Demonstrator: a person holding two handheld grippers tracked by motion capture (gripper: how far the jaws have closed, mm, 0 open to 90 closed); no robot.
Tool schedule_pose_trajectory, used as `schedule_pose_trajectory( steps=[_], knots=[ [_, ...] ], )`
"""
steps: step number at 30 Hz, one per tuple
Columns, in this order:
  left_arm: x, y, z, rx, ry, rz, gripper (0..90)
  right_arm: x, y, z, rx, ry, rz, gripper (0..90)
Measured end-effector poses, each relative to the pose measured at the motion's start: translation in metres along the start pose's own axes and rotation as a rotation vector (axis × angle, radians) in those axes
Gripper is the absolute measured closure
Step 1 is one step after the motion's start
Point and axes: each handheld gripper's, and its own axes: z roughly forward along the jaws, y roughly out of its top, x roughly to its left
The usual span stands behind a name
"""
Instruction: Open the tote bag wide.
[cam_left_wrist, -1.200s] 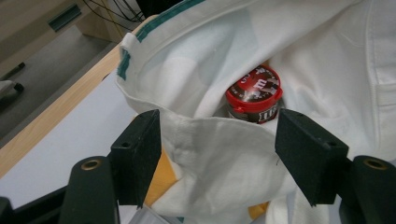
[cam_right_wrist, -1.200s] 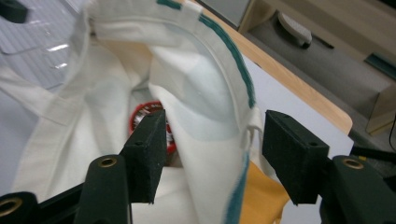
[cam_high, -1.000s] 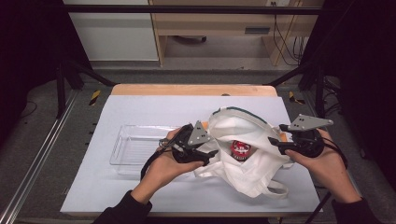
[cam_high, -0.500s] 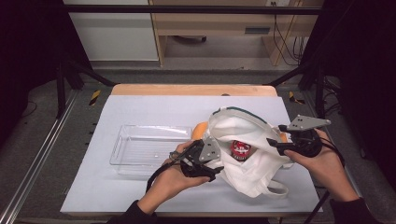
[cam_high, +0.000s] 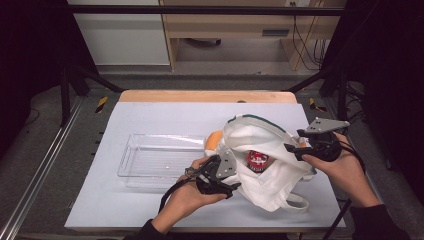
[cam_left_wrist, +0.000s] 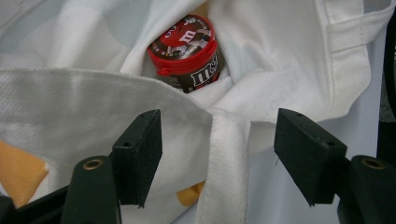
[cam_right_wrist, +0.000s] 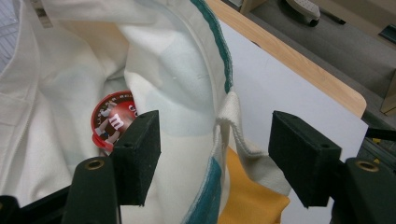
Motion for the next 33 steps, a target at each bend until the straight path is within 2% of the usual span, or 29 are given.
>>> schedule_pose_trajectory(
  steps=[5,11,21,22,23,25,27,33],
  knots=[
    [-0.0009,0.0021,0.0025,-0.005,0.005,-0.014,33.6,0.0019,-0.0009,0.0008,0.004,0.003,-0.001,34.7],
    [-0.0029,0.0021,0.008,0.027,0.009,-0.002,36.2,0.004,-0.0031,0.0036,0.004,0.007,-0.005,34.7],
    [-0.005,-0.0019,0.0092,0.039,-0.019,0.002,52.9,0.0026,-0.0039,0.0054,0.007,0.007,-0.003,34.9],
    [-0.0051,-0.0021,0.0093,0.039,-0.022,0.004,59.7,0.0026,-0.004,0.0055,0.008,0.008,-0.004,34.9],
    [-0.0053,-0.0022,0.0099,0.037,-0.034,0.001,59.7,0.0026,-0.004,0.0055,0.008,0.008,-0.004,34.9],
    [-0.005,-0.0022,0.0097,0.037,-0.031,0.001,65.1,0.0029,-0.0041,0.0057,0.008,0.007,-0.003,34.9],
    [-0.0046,-0.0022,0.0086,0.04,-0.015,0.006,66.9,0.0032,-0.0041,0.006,0.008,0.007,-0.003,34.9],
    [-0.0053,-0.0038,0.0087,0.039,-0.015,0.004,72.6,0.0011,-0.0035,0.0082,0.01,0.008,0.0,36.1]
  ],
)
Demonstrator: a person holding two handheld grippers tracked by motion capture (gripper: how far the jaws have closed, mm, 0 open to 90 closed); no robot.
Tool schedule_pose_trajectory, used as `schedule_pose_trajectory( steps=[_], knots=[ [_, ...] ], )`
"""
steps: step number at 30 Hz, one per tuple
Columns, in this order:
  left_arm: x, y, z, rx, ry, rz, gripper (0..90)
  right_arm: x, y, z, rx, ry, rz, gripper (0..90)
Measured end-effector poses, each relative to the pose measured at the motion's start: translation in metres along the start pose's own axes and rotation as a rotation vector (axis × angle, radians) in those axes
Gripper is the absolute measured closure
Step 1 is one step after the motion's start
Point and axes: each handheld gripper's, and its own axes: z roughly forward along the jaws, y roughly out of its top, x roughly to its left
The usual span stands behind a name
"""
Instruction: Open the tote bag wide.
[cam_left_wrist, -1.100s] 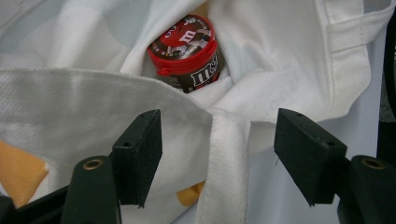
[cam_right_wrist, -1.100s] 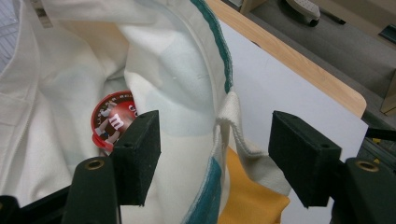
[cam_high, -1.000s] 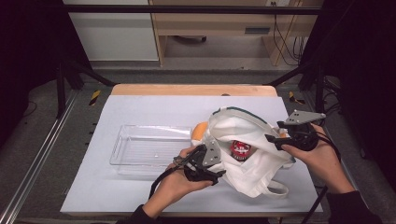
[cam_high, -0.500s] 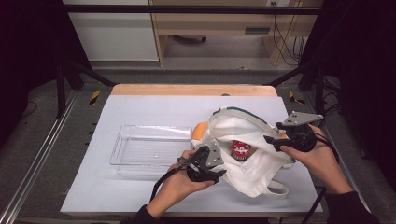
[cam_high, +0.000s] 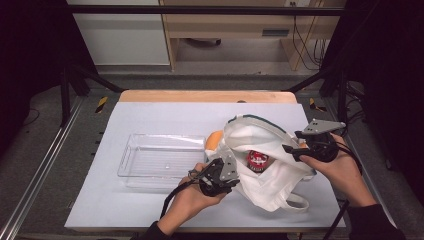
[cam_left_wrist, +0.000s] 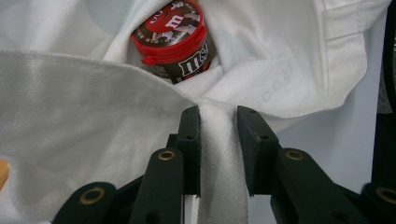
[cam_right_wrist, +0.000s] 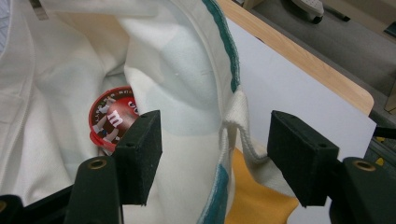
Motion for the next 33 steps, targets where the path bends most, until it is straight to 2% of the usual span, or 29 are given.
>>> schedule_pose_trajectory(
  steps=[6,11,18,20,23,25,28,33],
  knots=[
    [0.001,-0.002,-0.001,-0.002,-0.011,-0.011,77.4,-0.002,0.003,0.003,0.008,0.004,0.003,40.2],
    [-0.001,-0.003,-0.003,-0.007,0.002,-0.003,80.3,-0.004,0.004,0.009,0.038,0.021,-0.004,47.6],
    [0.001,-0.005,-0.006,-0.039,0.006,-0.019,80.4,-0.013,-0.003,0.016,0.103,0.024,-0.024,56.8],
    [0.001,-0.006,-0.006,-0.038,0.002,-0.016,80.5,-0.015,-0.005,0.018,0.123,0.042,-0.027,63.6],
    [0.0,-0.007,-0.005,-0.045,0.003,-0.028,80.5,-0.016,-0.007,0.021,0.147,0.044,-0.048,72.6],
    [0.001,-0.007,-0.005,-0.04,0.0,-0.024,80.5,-0.017,-0.009,0.023,0.162,0.035,-0.062,78.0],
    [0.001,-0.008,-0.004,-0.044,-0.001,-0.033,80.7,-0.02,-0.009,0.026,0.177,0.003,-0.091,80.9],
    [0.003,-0.01,-0.004,-0.04,-0.006,-0.041,81.1,-0.033,-0.012,0.034,0.161,-0.018,-0.083,81.5]
  ],
)
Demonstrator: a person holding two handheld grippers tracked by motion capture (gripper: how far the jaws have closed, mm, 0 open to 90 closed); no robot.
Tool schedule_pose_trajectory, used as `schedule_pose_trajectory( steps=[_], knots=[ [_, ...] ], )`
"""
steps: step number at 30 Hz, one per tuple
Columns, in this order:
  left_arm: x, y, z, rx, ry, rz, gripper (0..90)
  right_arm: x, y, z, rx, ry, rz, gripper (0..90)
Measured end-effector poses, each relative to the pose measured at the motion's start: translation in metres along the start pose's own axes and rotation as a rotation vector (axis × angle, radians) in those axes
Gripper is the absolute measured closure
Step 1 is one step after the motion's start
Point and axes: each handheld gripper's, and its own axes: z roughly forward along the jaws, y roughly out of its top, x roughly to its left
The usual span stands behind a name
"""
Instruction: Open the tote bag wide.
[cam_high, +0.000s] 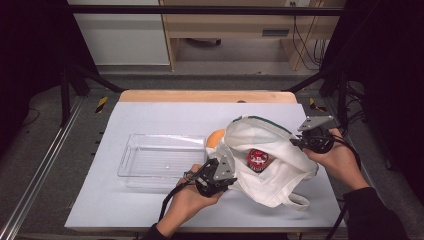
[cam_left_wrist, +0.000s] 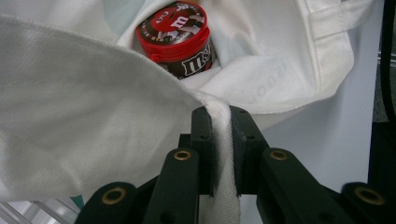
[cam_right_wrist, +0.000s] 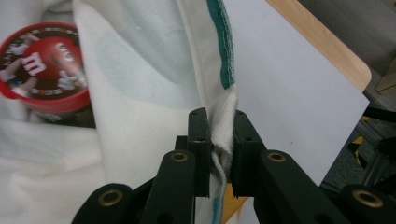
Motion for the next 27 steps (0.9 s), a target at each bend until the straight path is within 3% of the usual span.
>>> schedule_pose_trajectory(
  steps=[9,15,27],
  knots=[
    [0.001,-0.006,0.002,0.015,-0.007,-0.009,82.4,-0.025,-0.003,0.011,-0.081,-0.049,0.073,81.6],
    [-0.001,-0.008,0.003,0.033,0.006,0.006,82.8,-0.03,-0.007,0.026,-0.065,-0.05,0.096,81.5],
    [-0.006,-0.016,0.004,0.05,0.006,0.007,83.3,-0.034,-0.01,0.038,-0.067,-0.062,0.127,81.5]
  ],
)
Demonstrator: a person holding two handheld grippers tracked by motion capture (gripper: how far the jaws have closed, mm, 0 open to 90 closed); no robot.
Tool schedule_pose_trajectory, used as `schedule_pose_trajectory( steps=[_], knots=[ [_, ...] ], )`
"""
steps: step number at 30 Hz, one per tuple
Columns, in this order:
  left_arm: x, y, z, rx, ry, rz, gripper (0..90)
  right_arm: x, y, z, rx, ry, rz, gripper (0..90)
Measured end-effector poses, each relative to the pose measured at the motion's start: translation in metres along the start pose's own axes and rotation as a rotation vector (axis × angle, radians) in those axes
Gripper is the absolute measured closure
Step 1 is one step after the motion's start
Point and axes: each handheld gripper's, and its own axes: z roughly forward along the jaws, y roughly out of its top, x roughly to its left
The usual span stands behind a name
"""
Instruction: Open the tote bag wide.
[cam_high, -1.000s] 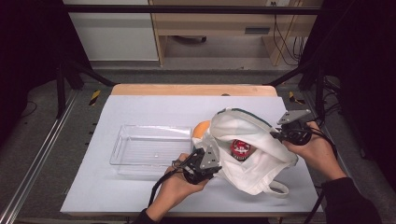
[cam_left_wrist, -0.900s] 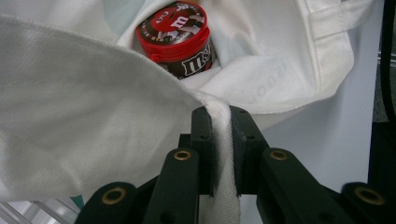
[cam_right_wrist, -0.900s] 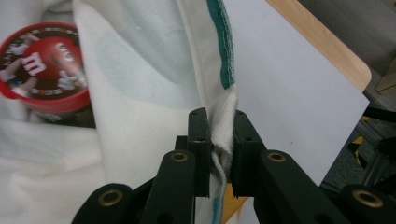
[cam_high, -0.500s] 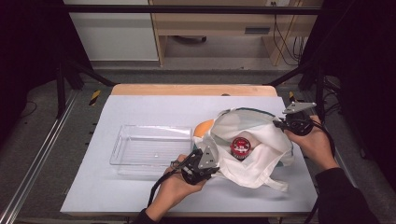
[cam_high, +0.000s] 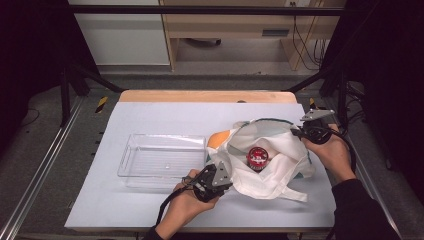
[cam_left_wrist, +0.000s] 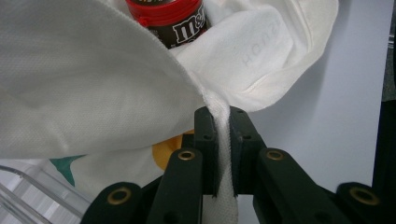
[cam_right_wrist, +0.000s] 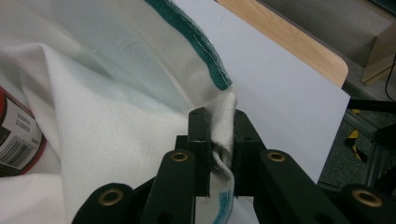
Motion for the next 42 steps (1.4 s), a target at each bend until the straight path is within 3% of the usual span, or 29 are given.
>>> schedule_pose_trajectory(
  steps=[5,22,28,31,33,35,36,37,42],
  knots=[
    [-0.003,-0.002,0.002,0.002,0.005,-0.002,83.3,0.001,-0.008,0.005,0.002,0.001,0.032,81.5],
    [-0.004,-0.009,0.004,0.006,0.015,-0.011,83.5,0.004,-0.012,0.002,-0.023,-0.001,0.051,79.5],
    [-0.004,-0.01,0.005,-0.001,0.016,-0.017,83.5,0.011,-0.012,-0.009,-0.036,0.015,0.054,48.0],
    [-0.005,-0.009,0.004,-0.004,0.02,-0.02,83.4,0.013,-0.016,-0.012,-0.014,0.052,0.068,37.5],
    [-0.006,-0.009,0.005,-0.007,0.019,-0.02,83.4,0.014,-0.017,-0.012,-0.01,0.061,0.076,36.3],
    [-0.006,-0.009,0.004,-0.007,0.021,-0.018,83.4,0.015,-0.02,-0.009,-0.001,0.056,0.07,38.0],
    [-0.006,-0.009,0.004,-0.006,0.022,-0.016,83.4,0.016,-0.022,-0.007,0.014,0.044,0.061,47.5],
    [-0.005,-0.009,0.004,-0.007,0.019,-0.019,83.4,0.016,-0.022,-0.007,0.014,0.044,0.061,47.5],
    [-0.004,-0.011,0.005,-0.005,0.023,-0.022,83.4,0.014,-0.022,-0.001,0.048,-0.007,0.027,76.9]
  ],
)
